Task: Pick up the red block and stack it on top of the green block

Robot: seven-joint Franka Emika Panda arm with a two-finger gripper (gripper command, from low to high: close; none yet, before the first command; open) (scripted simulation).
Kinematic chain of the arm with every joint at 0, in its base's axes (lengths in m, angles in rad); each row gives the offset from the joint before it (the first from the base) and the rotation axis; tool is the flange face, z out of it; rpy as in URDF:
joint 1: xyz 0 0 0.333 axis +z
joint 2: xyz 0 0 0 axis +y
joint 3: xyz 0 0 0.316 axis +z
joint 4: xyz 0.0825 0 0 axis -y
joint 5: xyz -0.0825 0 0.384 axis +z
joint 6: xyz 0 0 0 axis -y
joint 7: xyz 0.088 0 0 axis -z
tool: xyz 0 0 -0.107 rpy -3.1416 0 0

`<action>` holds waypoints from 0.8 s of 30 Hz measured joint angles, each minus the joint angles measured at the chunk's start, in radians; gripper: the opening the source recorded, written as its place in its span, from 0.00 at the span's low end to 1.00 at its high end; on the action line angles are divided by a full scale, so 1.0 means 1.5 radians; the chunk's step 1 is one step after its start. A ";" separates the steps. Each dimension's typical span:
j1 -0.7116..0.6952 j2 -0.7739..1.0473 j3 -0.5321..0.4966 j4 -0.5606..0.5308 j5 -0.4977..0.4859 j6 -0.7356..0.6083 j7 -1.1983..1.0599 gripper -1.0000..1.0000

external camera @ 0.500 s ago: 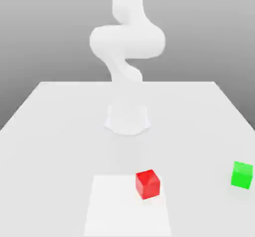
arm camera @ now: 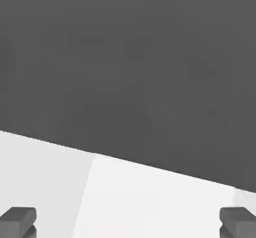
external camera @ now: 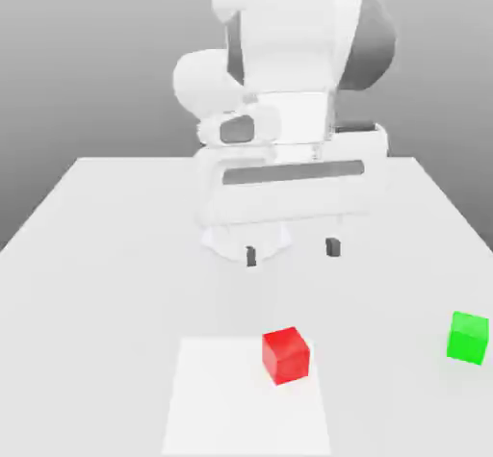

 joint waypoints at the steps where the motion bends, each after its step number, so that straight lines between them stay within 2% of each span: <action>1: 0.002 0.026 0.002 -0.017 -0.002 0.017 -0.006 0.50; 4: 0.007 0.100 0.007 -0.052 -0.012 0.069 -0.015 0.50; 10: 0.011 0.245 0.002 -0.039 -0.021 0.191 -0.012 0.50; 11: 0.012 0.258 0.002 -0.037 -0.021 0.203 -0.012 0.00; 18: 0.011 0.256 0.002 -0.038 -0.024 0.201 -0.010 0.00; 24: 0.006 0.127 0.009 -0.056 -0.016 0.090 -0.015 0.00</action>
